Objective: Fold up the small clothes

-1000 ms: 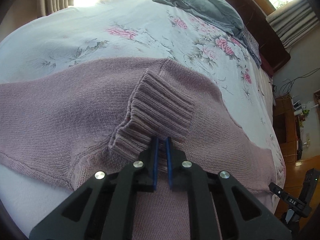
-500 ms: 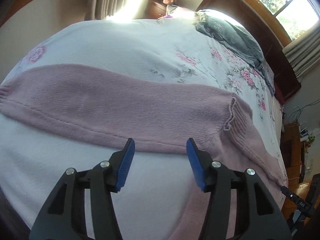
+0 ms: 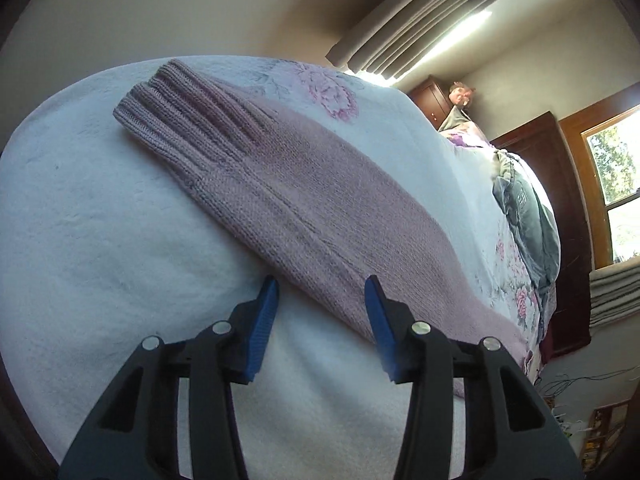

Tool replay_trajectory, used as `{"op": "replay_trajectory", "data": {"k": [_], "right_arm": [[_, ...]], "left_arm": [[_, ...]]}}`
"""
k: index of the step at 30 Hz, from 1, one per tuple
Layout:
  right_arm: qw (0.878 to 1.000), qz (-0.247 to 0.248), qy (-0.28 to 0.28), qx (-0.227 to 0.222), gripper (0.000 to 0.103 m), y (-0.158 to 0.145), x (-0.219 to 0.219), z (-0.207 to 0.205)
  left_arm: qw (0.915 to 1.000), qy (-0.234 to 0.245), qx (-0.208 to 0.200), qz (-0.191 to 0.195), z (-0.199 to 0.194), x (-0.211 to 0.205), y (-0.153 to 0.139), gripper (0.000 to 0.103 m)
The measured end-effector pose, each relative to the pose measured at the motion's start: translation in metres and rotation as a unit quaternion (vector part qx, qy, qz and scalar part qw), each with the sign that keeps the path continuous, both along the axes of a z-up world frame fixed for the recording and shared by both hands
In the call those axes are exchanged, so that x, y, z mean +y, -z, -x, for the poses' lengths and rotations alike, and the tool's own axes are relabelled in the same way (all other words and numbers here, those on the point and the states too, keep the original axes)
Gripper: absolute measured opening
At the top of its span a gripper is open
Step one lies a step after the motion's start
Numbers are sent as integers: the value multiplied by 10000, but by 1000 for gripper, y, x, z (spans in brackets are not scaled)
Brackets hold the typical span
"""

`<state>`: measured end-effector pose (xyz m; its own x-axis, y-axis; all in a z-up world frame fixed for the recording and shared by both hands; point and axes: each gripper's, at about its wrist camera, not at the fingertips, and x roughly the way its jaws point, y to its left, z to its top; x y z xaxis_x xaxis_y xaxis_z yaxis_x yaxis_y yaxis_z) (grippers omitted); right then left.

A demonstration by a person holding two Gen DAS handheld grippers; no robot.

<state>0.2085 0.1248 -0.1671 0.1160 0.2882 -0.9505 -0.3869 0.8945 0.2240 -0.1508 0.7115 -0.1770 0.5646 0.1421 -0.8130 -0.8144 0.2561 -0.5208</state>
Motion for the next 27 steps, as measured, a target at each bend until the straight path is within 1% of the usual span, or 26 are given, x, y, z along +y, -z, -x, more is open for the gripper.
{"op": "replay_trajectory", "data": {"k": [3, 7, 11, 12, 14, 15, 17, 18, 21, 24, 27], "right_arm": [[10000, 7, 45, -43, 77, 0, 0, 1], [9999, -37, 106, -53, 77, 0, -2, 1], [9999, -19, 123, -55, 77, 1, -2, 0], [9999, -1, 115, -62, 77, 1, -1, 0], [9999, 40, 86, -83, 77, 1, 0, 1], [9999, 55, 75, -88, 77, 2, 0, 1], [9999, 53, 79, -81, 77, 2, 0, 1], [9999, 44, 82, -69, 77, 2, 0, 1], [9999, 12, 91, -47, 77, 0, -1, 0], [9999, -2, 125, -74, 76, -3, -3, 2], [9998, -71, 121, -142, 76, -11, -6, 6]], "left_arm": [[9997, -208, -138, 86, 2, 17, 6, 44], [9985, -430, -298, 145, 4, 36, 9, 34], [9970, -683, -336, 144, 8, 56, 12, 23], [9963, -761, -353, 178, 11, 59, 13, 23], [9960, -800, -323, 221, 12, 63, 13, 18], [9967, -750, -261, 180, 8, 64, 12, 17], [9981, -596, -124, -23, 1, 61, 5, 9], [9985, -532, -76, -121, -1, 60, 0, 8], [9984, -363, -176, -408, -13, 49, -22, 7], [9966, 99, -190, -791, -38, 27, -51, 7], [9907, 698, -206, -1147, -77, -7, -79, 7]]}}
